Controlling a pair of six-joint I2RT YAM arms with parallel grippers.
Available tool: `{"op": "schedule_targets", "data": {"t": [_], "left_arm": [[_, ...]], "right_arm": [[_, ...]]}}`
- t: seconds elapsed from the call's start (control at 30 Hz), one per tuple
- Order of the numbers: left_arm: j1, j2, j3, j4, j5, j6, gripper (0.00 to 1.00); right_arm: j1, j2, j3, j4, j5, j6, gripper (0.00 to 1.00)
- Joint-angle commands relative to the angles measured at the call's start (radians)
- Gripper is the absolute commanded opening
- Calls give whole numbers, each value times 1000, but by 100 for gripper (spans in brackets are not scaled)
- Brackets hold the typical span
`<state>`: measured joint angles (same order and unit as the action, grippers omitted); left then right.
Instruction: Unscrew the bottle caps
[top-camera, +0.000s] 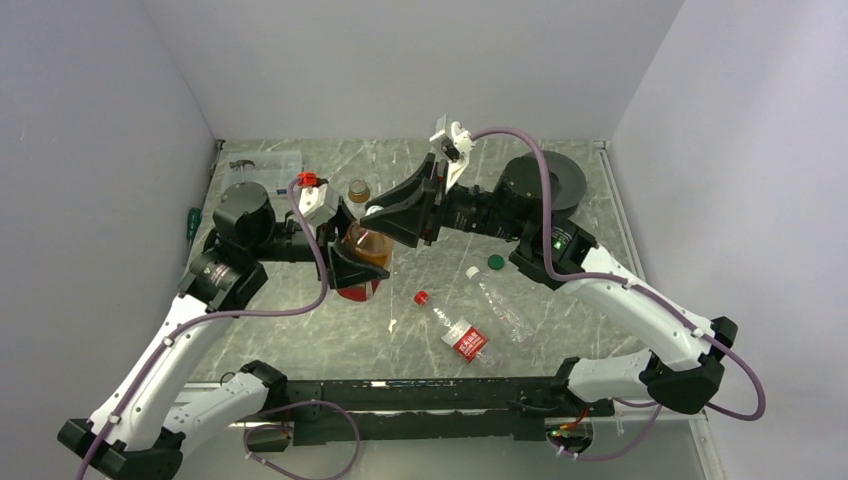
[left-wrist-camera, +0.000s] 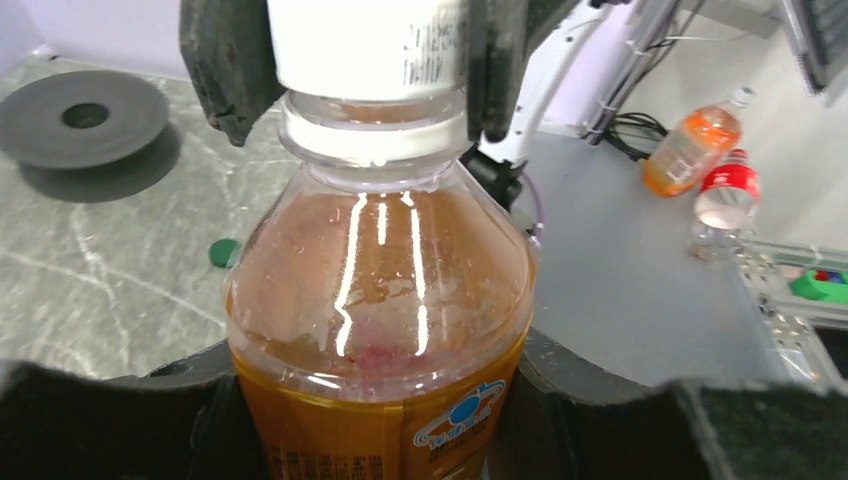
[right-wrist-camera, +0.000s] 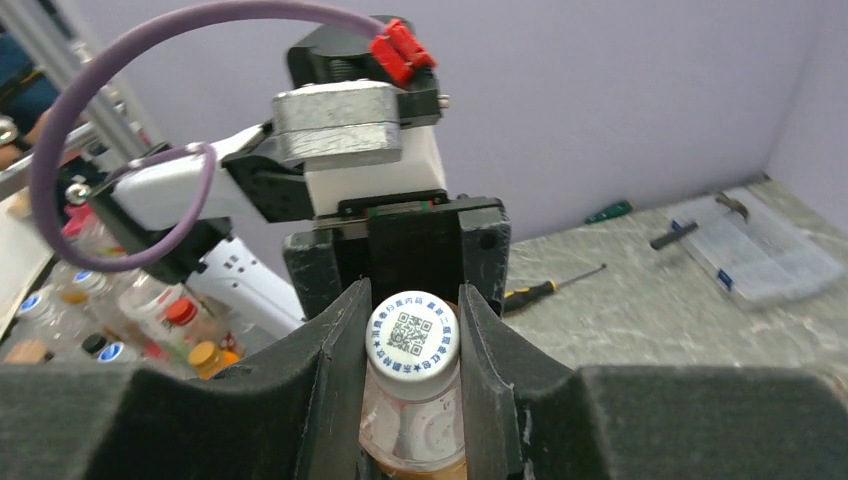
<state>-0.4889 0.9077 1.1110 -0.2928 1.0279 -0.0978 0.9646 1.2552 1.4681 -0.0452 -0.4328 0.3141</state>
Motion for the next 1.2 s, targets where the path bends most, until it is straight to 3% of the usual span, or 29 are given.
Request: {"op": "schedule_targets", "data": {"t": [0.0, 0.03, 0.07, 0.1, 0.13, 0.17, 0.23, 0.43, 0.53, 0.7, 0.9, 1.0, 1.17], "left_arm": [[-5, 10, 13, 40, 139, -83, 4], [-5, 11, 13, 30, 131, -72, 4], [-5, 12, 15, 18, 117, -58, 3], [-5, 11, 14, 7, 96, -38, 2], [-5, 10, 16, -7, 66, -18, 1], [-5, 8, 16, -18, 33, 3, 1], [-5, 8, 23, -40, -45, 45, 1], [-5, 11, 23, -74, -333, 182, 1], [-5, 12, 13, -78, -454, 233, 0], [-5, 15, 7, -71, -523, 251, 0], [-5, 11, 4, -73, -538, 251, 0], [-5, 9, -2, -71, -542, 245, 0], [-5, 2, -11, -59, -525, 232, 0]], "right_arm": [[-9, -16, 5, 161, -192, -13, 5], [-10, -17, 6, 154, -181, -15, 13], [-10, -17, 10, 138, -153, -16, 34], [-10, -15, 21, 111, -112, -23, 62], [-9, -5, 37, 74, -54, -29, 80], [-9, 4, 59, 33, -8, -31, 92], [-9, 19, 90, -40, 114, -23, 99], [-6, 89, 228, -260, 463, 96, 99], [-2, 152, 314, -367, 562, 129, 92], [21, 204, 339, -375, 569, 146, 82], [26, 218, 335, -347, 575, 168, 64], [28, 217, 328, -329, 578, 178, 53], [29, 219, 323, -324, 582, 188, 27]]}}
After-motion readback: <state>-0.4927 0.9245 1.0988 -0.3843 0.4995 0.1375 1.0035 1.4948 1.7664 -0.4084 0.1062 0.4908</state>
